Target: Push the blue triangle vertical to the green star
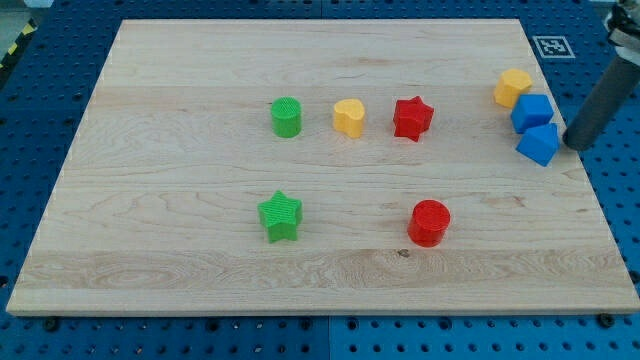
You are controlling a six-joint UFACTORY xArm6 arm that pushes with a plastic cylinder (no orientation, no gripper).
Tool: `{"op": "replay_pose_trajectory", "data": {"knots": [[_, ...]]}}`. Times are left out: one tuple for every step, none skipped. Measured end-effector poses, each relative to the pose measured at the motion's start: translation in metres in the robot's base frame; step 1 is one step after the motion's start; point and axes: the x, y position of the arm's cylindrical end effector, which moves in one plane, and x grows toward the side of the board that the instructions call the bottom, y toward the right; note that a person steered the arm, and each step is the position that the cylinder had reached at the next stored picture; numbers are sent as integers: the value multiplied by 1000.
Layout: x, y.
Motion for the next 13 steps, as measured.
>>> {"op": "replay_pose_trajectory", "data": {"knots": [[-2, -11], [-9, -23], [-8, -26], [-6, -30], [-6, -46], [-5, -62], [-4, -76], [5, -86], [36, -89], [47, -96], [47, -103], [52, -113], [62, -115]]}}
